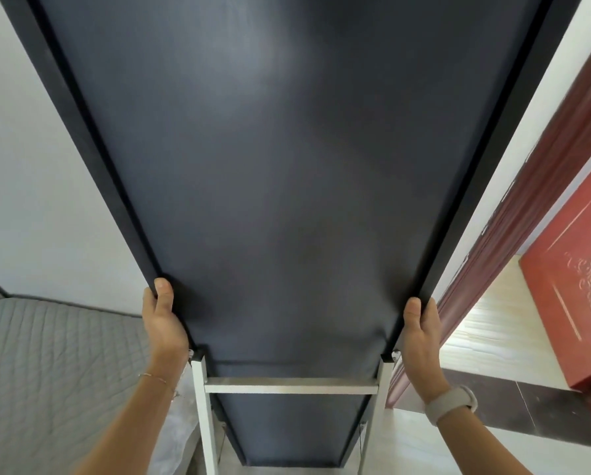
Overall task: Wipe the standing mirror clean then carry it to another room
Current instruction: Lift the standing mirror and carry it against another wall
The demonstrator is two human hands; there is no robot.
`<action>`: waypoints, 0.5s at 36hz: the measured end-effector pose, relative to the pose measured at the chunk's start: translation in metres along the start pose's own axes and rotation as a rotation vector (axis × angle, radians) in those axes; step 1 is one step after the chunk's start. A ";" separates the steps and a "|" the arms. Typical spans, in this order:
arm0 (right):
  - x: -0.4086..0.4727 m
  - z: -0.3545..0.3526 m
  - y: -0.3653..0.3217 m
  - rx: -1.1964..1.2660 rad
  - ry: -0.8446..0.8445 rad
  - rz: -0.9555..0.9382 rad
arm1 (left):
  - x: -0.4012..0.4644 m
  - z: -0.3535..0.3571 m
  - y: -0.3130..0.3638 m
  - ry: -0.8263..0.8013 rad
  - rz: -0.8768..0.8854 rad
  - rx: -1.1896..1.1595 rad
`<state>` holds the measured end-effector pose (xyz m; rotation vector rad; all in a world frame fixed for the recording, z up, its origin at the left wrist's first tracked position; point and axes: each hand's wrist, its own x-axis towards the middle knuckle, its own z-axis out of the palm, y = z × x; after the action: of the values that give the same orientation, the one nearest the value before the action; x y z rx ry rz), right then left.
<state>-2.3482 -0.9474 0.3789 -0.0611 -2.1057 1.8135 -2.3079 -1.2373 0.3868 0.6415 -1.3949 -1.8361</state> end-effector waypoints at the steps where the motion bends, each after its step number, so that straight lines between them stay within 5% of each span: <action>1: 0.001 -0.001 0.001 -0.011 -0.008 0.001 | -0.001 0.000 0.000 -0.012 0.006 0.022; 18: 0.030 -0.008 -0.135 0.030 0.159 -0.179 | -0.016 0.040 0.131 0.109 0.350 0.258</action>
<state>-2.3470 -0.9553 0.5168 -0.0081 -1.9091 1.6773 -2.2956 -1.2203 0.5228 0.5726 -1.5720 -1.3427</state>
